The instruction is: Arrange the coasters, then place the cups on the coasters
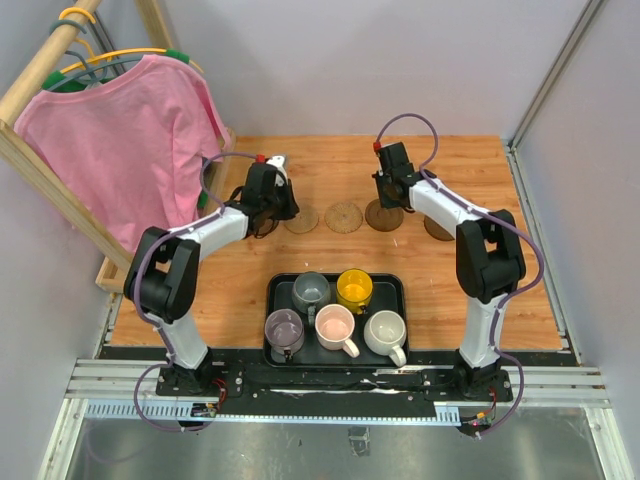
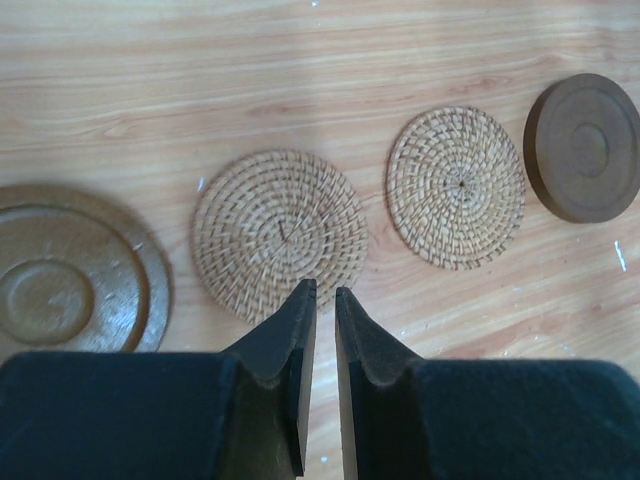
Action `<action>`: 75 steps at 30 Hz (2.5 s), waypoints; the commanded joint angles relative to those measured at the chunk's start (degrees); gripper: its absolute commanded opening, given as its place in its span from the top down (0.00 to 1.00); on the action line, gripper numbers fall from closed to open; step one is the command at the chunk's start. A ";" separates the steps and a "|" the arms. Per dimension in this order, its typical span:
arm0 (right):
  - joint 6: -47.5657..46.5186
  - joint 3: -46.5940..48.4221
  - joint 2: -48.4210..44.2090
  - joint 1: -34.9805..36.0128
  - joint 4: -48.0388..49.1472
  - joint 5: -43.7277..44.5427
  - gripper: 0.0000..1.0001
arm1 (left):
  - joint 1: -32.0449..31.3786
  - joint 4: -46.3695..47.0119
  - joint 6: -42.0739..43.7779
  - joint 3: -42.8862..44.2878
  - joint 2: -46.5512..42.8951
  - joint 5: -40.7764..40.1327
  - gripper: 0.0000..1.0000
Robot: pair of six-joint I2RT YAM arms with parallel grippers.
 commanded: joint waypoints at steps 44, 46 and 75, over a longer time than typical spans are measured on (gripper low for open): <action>4.34 -5.79 1.90 -4.21 1.23 -3.21 0.94 | 2.16 9.88 -0.98 -9.64 -10.90 -5.79 0.75; 4.31 -5.45 1.75 -4.17 1.16 -3.19 0.94 | 2.18 9.87 -1.08 -9.81 -10.88 -5.62 0.75; 6.46 -11.05 -11.48 -12.82 -3.29 6.85 0.91 | 2.17 12.31 -2.34 -13.13 -17.71 -1.57 0.72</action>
